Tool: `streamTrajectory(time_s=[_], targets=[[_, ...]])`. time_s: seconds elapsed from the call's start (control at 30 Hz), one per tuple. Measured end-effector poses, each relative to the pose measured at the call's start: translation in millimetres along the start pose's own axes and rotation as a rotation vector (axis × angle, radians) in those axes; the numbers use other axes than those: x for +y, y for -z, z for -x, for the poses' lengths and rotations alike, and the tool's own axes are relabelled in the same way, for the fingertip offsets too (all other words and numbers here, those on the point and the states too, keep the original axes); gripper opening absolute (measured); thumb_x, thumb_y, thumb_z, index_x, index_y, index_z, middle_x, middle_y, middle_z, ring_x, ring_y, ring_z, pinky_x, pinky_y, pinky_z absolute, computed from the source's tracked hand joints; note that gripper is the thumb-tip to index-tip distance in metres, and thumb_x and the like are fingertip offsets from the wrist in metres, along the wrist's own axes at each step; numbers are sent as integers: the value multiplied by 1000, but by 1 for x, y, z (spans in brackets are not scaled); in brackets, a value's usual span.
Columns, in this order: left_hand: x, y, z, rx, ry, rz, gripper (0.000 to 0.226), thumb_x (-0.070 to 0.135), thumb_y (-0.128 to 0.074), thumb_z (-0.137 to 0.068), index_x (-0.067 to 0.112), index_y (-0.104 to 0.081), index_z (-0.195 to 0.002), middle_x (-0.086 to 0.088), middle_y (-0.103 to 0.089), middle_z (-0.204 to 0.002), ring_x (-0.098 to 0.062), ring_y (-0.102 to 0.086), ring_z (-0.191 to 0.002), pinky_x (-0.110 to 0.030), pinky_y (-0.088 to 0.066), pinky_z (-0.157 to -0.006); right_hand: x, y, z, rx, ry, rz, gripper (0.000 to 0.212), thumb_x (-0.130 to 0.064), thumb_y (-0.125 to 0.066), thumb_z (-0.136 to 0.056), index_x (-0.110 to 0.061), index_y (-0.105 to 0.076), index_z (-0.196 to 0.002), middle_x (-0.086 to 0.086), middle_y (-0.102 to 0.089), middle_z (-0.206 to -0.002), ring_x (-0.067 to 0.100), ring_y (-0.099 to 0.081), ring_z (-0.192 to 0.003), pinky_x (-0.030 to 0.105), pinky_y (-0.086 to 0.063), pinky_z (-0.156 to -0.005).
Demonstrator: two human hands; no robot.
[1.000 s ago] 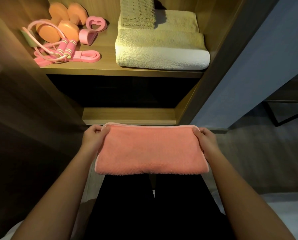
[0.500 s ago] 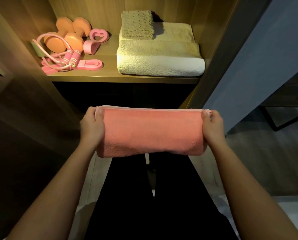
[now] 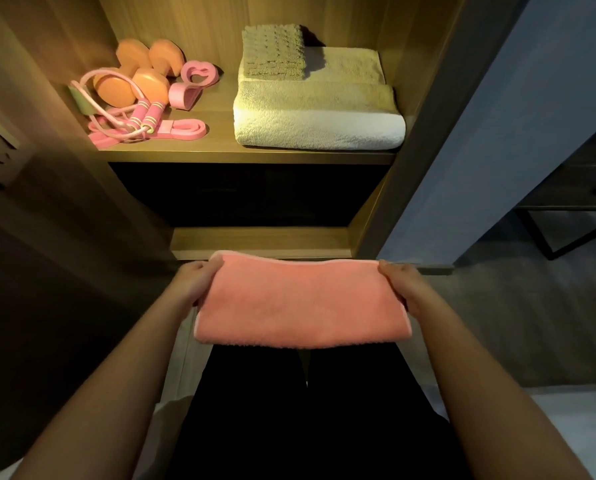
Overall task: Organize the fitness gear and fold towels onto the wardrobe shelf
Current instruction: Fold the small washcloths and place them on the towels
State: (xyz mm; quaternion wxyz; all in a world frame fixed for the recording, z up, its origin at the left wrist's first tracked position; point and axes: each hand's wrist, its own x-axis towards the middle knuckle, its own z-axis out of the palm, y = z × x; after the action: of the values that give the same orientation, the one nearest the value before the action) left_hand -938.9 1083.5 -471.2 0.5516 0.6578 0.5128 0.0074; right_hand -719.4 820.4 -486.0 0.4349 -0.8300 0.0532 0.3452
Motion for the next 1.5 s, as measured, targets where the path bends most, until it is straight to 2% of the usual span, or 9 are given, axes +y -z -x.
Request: streamTrajectory(time_s=[0.2, 0.33, 0.4, 0.53, 0.77, 0.97, 1.1, 1.23, 1.5], targets=[[-25, -5, 1, -126, 216, -79, 53, 47, -38, -101, 6, -50, -132, -10, -57, -103, -26, -56, -91, -40, -42, -80, 30, 10, -4, -140, -207, -159, 49, -48, -53, -95, -9, -60, -124, 14, -64, -121, 27, -62, -96, 36, -48, -74], [-34, -19, 3, 77, 4, -292, 43, 40, -35, -103, 6, -55, -124, -14, -58, -111, -26, -56, -95, -38, -44, -76, 32, -6, 2, 42, 47, 252, 47, -38, -40, -102, -5, -54, -133, 20, -57, -131, 34, -55, -114, 37, -43, -86], [-38, -12, 1, 185, -63, -319, 39, 37, -38, -103, 6, -57, -116, -16, -60, -111, -27, -57, -94, -38, -46, -78, 28, -5, 2, 169, 200, 320, 45, -34, -37, -102, -2, -58, -127, 23, -60, -125, 36, -56, -112, 39, -43, -89], [-55, -3, -2, 177, -20, -375, 41, 38, -38, -103, 5, -59, -117, -8, -57, -96, -23, -55, -85, -33, -41, -69, 37, -1, 4, 147, 166, 346, 46, -35, -37, -103, 0, -61, -120, 22, -63, -117, 28, -56, -94, 37, -44, -80], [-78, -2, -9, 151, 96, -279, 46, 47, -41, -99, 7, -63, -94, -7, -59, -87, -17, -56, -76, -28, -35, -54, 54, -1, 2, 52, 38, 322, 50, -41, -35, -103, -2, -58, -122, 5, -56, -90, 17, -53, -79, 34, -41, -72], [-69, 2, -3, -9, 261, -137, 54, 51, -41, -99, 8, -55, -127, -6, -55, -96, -21, -54, -79, -32, -39, -57, 55, 4, 0, -40, -49, 246, 53, -45, -39, -101, -4, -54, -131, 18, -57, -127, 27, -54, -100, 42, -44, -87], [-58, 2, 0, -215, 352, 186, 48, 58, -40, -96, 16, -52, -114, -11, -59, -100, -29, -59, -90, -35, -45, -64, 47, 6, -1, -167, -157, -26, 41, -47, -50, -97, -14, -55, -121, 11, -60, -117, 25, -57, -96, 42, -46, -83], [-50, 0, 0, -176, 277, 167, 43, 41, -49, -99, 8, -53, -126, -13, -60, -107, -31, -59, -97, -40, -49, -76, 38, 9, 0, -278, -224, -82, 33, -38, -55, -95, -13, -51, -117, 12, -59, -106, 29, -56, -95, 41, -46, -71], [5, 11, 12, 29, -103, 51, 32, 32, -50, -99, 2, -59, -108, -13, -58, -102, -30, -54, -94, -39, -41, -79, 6, 20, 0, -154, 61, -194, 8, -27, -54, -95, -22, -59, -100, 8, -63, -107, 24, -60, -96, 40, -49, -78]])
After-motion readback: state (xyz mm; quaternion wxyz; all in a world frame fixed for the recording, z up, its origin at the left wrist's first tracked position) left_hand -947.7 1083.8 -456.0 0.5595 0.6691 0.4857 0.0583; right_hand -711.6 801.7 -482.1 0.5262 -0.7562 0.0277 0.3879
